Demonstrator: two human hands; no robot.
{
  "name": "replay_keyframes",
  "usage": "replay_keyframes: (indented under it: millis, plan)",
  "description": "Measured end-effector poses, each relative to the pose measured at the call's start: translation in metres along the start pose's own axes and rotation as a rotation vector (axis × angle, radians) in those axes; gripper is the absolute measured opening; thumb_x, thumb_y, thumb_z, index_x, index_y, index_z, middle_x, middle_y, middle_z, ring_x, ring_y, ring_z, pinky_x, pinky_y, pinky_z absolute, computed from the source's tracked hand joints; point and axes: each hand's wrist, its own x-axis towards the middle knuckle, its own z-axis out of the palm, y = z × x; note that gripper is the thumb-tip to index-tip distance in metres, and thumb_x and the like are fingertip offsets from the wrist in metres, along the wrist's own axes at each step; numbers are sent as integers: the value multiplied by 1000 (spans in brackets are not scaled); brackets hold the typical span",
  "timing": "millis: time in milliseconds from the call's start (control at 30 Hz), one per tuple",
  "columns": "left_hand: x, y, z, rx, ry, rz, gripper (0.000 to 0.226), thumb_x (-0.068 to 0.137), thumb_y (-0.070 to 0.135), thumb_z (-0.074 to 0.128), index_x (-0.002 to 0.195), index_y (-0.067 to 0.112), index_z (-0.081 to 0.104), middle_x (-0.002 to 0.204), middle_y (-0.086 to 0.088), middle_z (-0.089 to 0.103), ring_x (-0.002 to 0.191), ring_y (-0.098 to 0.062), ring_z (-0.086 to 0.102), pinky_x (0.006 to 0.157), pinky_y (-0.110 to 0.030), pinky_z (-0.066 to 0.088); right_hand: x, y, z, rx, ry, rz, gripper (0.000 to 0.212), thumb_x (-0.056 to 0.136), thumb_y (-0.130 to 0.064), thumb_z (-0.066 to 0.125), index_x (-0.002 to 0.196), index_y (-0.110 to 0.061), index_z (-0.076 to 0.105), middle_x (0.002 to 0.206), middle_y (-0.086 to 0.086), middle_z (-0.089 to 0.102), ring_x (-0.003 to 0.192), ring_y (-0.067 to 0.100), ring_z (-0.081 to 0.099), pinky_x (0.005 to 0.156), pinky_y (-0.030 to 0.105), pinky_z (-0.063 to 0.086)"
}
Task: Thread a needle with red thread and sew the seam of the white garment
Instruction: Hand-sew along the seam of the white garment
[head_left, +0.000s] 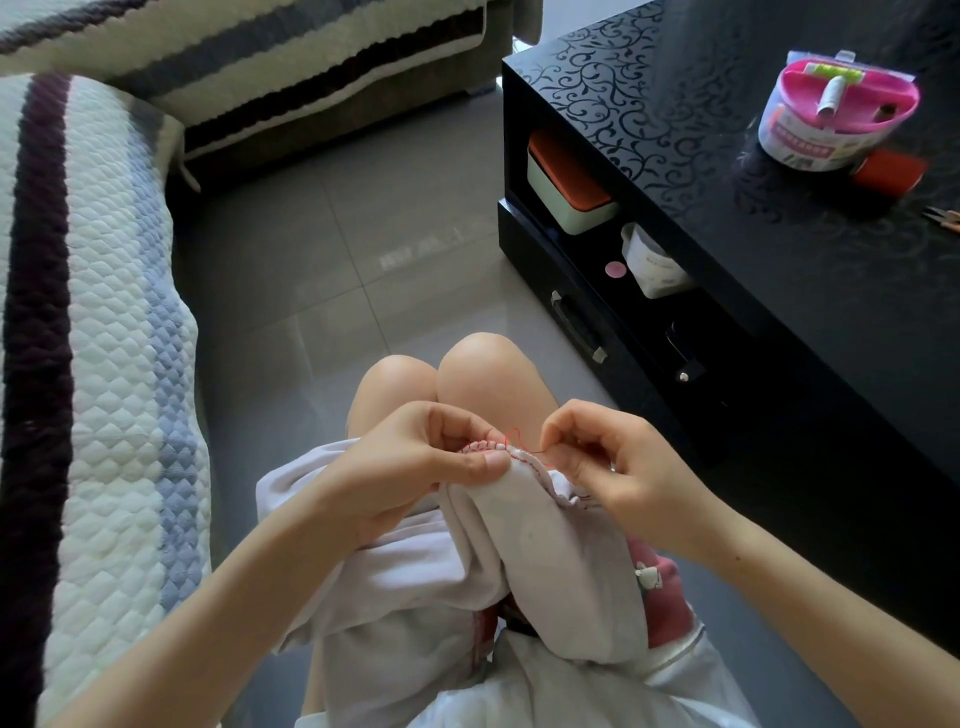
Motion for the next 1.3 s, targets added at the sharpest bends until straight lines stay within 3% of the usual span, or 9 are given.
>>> replay_keyframes:
  millis: [67,167,433,633,900,1100,1233,1300]
  plan:
    - [0,0,1,0,-6,2,3,66,11,72,65,12,74,69,-2,65,65,-7,58,65,-14,48,0,-1,1,14,-13,5,17,89,0,57,80,-14,59,69,-7,56,61,10,49,58,24,42]
    - [-1,1,1,-2,-12,6,5,66,10,71,64,13,74,66,1,64,62,-4,58,62,-11,47,0,-3,2,41,-23,9,13,88,-6,56,79,-14,59,68,-11,56,61,3,48,59,16,39]
    - [-2,2,2,-6,-46,12,7,68,10,69,64,14,73,64,3,60,60,-2,53,61,-8,43,1,-5,2,58,-25,13,7,85,-9,55,80,-12,60,71,-2,58,63,8,49,61,28,42]
    - [-3,3,4,-3,-75,27,10,71,10,68,63,15,71,61,6,56,57,1,49,57,-8,41,2,-6,3,149,-28,24,7,84,-8,55,78,-10,59,70,-9,57,63,1,49,61,17,41]
    - [-7,1,11,47,-50,99,14,74,14,67,63,21,73,63,10,63,60,2,55,59,-10,43,-4,-6,10,281,1,56,8,86,-7,55,79,-9,59,65,0,54,63,11,49,59,25,42]
    - [-4,-1,15,125,44,142,2,70,18,70,68,16,71,66,7,64,63,0,55,62,-11,44,-6,-8,13,273,28,47,8,86,-10,56,81,-11,62,68,-5,59,65,7,53,60,21,44]
    - [-2,-1,14,134,58,121,12,70,16,80,72,10,70,67,4,64,64,-1,55,63,-10,45,-5,-9,14,283,29,25,10,87,-7,57,82,-14,63,71,-6,63,68,5,57,62,20,46]
    - [-2,1,12,71,33,99,8,71,16,75,72,8,71,72,-1,66,68,-5,58,65,-12,47,-4,-8,10,274,42,12,10,88,-5,60,85,-13,63,73,-3,64,70,7,60,64,19,48]
